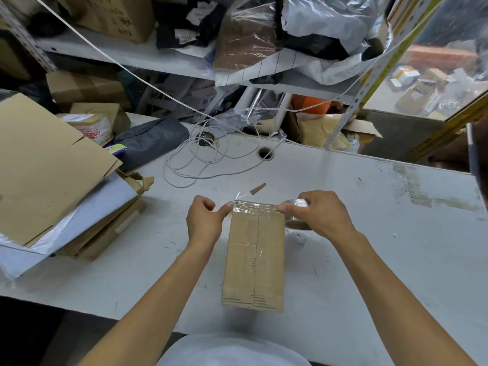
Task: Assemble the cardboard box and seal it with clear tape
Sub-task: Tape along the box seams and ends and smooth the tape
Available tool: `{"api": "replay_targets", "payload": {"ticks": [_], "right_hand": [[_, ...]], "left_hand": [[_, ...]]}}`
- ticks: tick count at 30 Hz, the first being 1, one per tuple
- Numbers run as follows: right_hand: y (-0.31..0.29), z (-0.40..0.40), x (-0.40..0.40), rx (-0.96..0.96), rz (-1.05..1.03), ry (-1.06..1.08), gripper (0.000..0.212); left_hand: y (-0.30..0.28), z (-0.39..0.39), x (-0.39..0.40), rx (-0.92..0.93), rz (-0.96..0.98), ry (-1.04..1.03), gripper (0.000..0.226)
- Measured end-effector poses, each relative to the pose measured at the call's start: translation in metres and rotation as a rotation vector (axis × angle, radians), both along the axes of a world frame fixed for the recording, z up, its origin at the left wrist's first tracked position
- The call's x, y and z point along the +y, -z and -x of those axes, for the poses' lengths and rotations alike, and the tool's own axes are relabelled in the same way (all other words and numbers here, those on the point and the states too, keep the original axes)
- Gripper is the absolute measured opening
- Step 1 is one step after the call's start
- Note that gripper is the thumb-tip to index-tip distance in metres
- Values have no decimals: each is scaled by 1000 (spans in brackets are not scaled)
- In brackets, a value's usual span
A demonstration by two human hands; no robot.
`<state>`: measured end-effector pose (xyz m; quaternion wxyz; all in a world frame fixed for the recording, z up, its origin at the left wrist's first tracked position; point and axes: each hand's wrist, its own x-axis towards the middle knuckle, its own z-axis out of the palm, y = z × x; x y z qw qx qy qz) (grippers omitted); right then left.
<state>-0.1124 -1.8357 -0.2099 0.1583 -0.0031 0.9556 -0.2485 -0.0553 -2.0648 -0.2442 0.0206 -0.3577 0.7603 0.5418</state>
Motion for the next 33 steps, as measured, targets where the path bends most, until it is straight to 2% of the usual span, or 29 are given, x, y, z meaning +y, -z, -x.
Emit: {"api": "replay_targets", "payload": {"ticks": [3, 8, 13, 15, 17, 22, 26, 29, 31, 33], "right_hand": [[1, -3, -3, 19, -23, -27, 60], [3, -5, -3, 22, 32, -19, 60], [9, -16, 13, 13, 342, 6, 18], [12, -22, 27, -61, 527, 70, 18], [19, -27, 32, -83, 597, 107, 24], [46, -36, 3, -48, 463, 55, 22], [57, -35, -6, -78, 506, 45, 21], [67, -26, 17, -57, 578, 225, 24], [85, -22, 43, -6, 419, 303, 25], [104, -22, 63, -67, 266, 277, 28]], "left_hand": [[-19, -16, 18, 139, 75, 57, 4], [-20, -36, 31, 130, 77, 273, 36], [-19, -33, 20, 88, -14, 348, 36], [-17, -32, 18, 82, -37, 344, 38], [-16, -31, 16, 71, -40, 349, 39], [-21, -36, 6, 85, -9, 340, 34], [-20, -40, -4, 95, 11, 325, 32], [-19, -40, -8, 86, 34, 341, 33], [-18, -41, -7, 78, 50, 347, 34], [-17, -41, -5, 75, 68, 340, 35]]}}
